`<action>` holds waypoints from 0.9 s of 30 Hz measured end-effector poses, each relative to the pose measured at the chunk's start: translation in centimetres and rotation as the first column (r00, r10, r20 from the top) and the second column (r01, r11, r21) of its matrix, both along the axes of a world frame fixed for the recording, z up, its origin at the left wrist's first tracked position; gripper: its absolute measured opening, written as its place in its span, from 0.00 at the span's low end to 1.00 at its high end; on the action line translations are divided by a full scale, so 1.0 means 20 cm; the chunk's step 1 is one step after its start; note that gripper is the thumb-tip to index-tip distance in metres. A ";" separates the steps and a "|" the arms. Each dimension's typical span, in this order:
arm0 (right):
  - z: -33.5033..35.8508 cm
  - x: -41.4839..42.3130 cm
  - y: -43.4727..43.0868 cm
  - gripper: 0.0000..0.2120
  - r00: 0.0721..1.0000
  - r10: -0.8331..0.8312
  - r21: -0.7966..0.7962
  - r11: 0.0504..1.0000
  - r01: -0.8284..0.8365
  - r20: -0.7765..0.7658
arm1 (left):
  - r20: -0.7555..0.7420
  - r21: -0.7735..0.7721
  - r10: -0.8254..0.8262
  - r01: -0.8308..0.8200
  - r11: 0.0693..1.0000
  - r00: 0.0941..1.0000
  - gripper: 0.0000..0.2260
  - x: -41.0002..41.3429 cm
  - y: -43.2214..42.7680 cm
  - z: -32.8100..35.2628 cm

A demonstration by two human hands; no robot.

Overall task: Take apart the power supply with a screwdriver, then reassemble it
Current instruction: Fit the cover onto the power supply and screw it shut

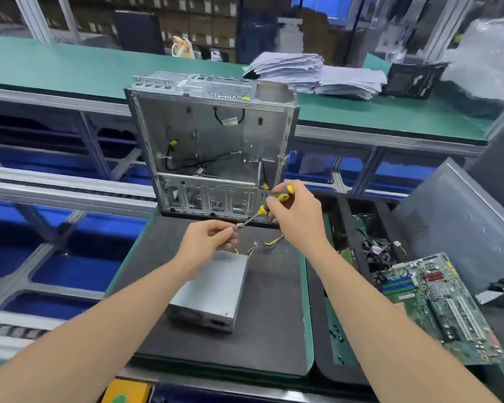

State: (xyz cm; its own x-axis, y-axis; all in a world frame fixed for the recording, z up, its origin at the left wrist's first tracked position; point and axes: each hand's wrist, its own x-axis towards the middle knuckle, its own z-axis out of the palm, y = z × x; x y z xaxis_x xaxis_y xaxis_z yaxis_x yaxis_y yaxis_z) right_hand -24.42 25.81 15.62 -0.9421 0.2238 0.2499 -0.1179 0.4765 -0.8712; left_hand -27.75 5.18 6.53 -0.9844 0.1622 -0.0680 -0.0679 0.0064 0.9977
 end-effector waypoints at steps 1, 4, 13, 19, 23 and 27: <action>0.00 0.00 -0.01 0.06 1.000 -0.003 -0.001 1.000 0.003 0.005 | 0.007 0.016 0.005 -0.005 1.000 1.000 0.06 -0.01 0.00 -0.01; 0.00 0.00 -0.01 0.05 1.000 -0.011 -0.022 1.000 0.011 0.012 | 0.021 0.050 0.016 -0.017 0.999 1.000 0.06 -0.02 0.01 -0.03; 0.00 -0.02 -0.01 0.05 0.999 -0.026 -0.024 0.999 0.027 0.032 | 0.071 0.116 -0.011 0.003 0.993 0.997 0.05 -0.08 0.04 -0.08; -0.01 -0.02 0.02 0.06 0.999 0.000 -0.032 0.999 0.001 0.034 | 0.122 0.177 -0.049 0.027 0.984 0.991 0.05 -0.09 0.07 -0.08; 0.00 -0.02 0.04 0.05 0.998 0.040 -0.033 0.999 -0.038 0.055 | 0.139 0.197 -0.083 0.055 0.979 0.987 0.06 -0.09 0.07 -0.08; 0.00 -0.03 0.05 0.05 0.995 0.085 -0.034 0.996 -0.083 0.060 | 0.133 0.197 -0.140 0.113 0.974 0.981 0.07 -0.08 0.07 -0.08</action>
State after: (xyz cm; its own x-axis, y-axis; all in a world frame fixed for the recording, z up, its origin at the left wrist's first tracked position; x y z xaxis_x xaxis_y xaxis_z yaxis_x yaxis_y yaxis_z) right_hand -24.93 26.84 15.67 -0.9712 0.1498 0.1852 -0.1024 0.4395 -0.8924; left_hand -29.37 6.67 4.92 -0.9368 0.3083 -0.1652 -0.2228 -0.1617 0.9614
